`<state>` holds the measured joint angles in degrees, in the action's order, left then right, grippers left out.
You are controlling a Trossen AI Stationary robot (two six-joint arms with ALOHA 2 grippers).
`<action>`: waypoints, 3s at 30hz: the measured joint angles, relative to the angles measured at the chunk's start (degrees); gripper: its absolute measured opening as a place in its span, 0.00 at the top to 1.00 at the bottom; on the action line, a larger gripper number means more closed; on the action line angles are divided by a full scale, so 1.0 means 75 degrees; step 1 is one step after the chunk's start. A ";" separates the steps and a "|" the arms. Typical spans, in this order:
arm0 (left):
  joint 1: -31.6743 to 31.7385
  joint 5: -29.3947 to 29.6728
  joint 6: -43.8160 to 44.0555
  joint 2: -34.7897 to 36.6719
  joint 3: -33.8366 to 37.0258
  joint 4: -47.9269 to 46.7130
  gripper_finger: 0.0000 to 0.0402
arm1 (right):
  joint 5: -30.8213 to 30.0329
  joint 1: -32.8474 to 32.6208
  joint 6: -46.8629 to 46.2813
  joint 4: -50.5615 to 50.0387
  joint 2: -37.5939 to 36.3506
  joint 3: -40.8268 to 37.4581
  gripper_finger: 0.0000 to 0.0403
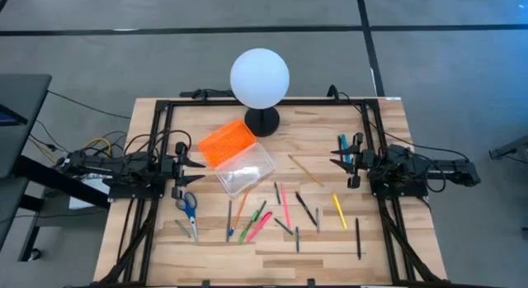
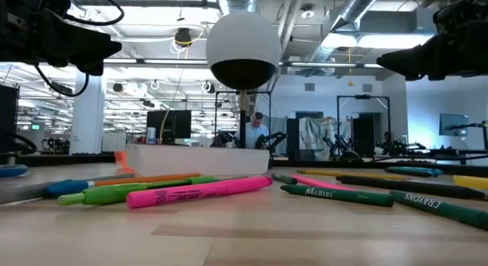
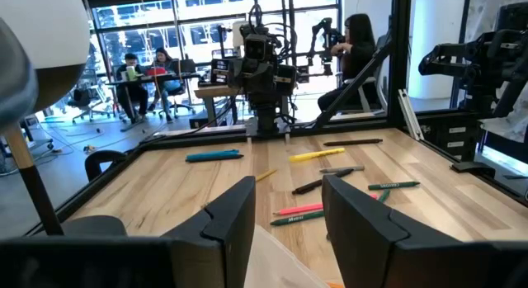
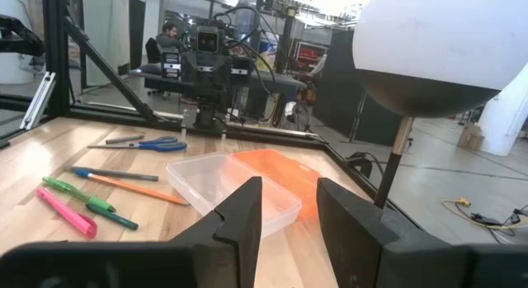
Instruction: Pick & place school supplies into a supply box
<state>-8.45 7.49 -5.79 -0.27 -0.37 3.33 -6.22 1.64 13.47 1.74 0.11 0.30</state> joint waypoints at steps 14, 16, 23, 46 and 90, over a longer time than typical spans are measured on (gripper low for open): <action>0.0000 0.0000 -0.0001 0.0003 0.0000 0.0000 0.66 | 0.0035 -0.0028 -0.0510 0.0052 -0.0002 -0.0002 0.72; 0.0002 0.0000 0.0000 0.0002 0.0000 -0.0002 0.66 | 0.0029 -0.0063 -0.1052 0.0052 -0.0002 -0.0003 0.72; 0.0003 0.0000 0.0001 0.0000 0.0000 0.0050 0.66 | 0.0029 -0.0067 -0.1763 0.0047 0.0001 -0.0002 0.72; 0.0003 0.0449 0.1834 0.0000 0.0000 0.0152 0.66 | 0.0029 -0.0112 -0.3418 0.0574 0.0167 -0.0003 0.72; 0.0003 -0.0102 -0.0598 -0.3616 -0.4371 -0.0393 0.66 | 0.0029 -0.0048 -0.0184 0.4540 0.6045 0.3369 0.72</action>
<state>-8.43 6.72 -10.27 -27.39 -33.15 0.38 -6.00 1.28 12.10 35.79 45.45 25.56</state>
